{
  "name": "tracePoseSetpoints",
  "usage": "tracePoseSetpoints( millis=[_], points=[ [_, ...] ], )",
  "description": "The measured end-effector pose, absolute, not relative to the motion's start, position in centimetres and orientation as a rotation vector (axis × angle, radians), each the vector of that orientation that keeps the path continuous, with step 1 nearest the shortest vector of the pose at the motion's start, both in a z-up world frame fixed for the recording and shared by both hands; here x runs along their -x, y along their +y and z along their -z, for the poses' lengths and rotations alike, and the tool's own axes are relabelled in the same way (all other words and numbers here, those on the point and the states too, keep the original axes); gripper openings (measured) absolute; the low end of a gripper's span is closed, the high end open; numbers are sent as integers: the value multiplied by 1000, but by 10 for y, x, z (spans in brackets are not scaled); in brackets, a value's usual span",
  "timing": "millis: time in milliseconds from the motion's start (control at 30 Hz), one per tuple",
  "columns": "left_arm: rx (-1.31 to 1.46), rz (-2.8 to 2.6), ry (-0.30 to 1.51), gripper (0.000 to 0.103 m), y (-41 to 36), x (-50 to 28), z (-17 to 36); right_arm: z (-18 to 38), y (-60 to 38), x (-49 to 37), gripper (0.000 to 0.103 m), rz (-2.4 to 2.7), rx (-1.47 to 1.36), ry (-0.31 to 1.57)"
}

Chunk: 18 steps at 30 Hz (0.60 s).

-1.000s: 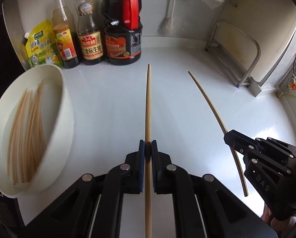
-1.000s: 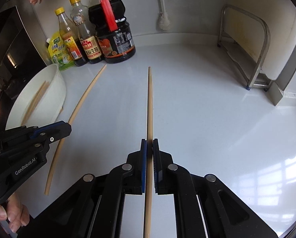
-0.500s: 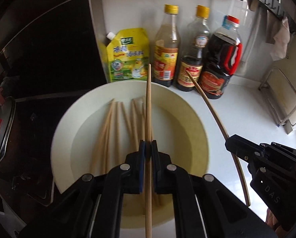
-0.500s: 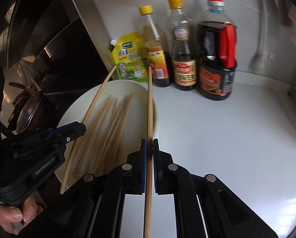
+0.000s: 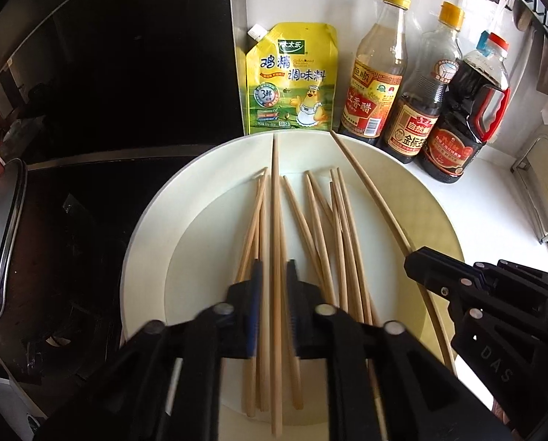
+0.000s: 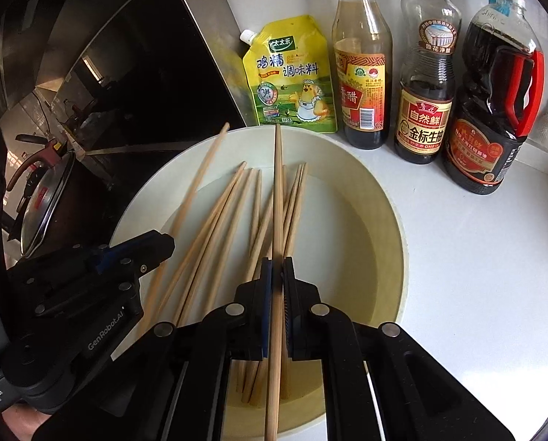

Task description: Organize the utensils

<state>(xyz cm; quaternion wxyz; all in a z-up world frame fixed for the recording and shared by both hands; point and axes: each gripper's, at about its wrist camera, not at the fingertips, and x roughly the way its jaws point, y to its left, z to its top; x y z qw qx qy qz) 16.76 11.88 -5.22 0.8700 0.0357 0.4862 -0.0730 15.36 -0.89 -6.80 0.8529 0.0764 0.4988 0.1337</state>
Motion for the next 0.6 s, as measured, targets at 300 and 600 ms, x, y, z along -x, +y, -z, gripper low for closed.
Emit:
tracePoseSetpoints(
  millis=[300,600],
  points=[
    [-29,91,1007,46,137,-166,42,61,-22,-146,9,-239,-160,1032],
    [-5,57,975,58,146,-149,31,50,-22,-136,22,-244,-141,1018]
  ],
)
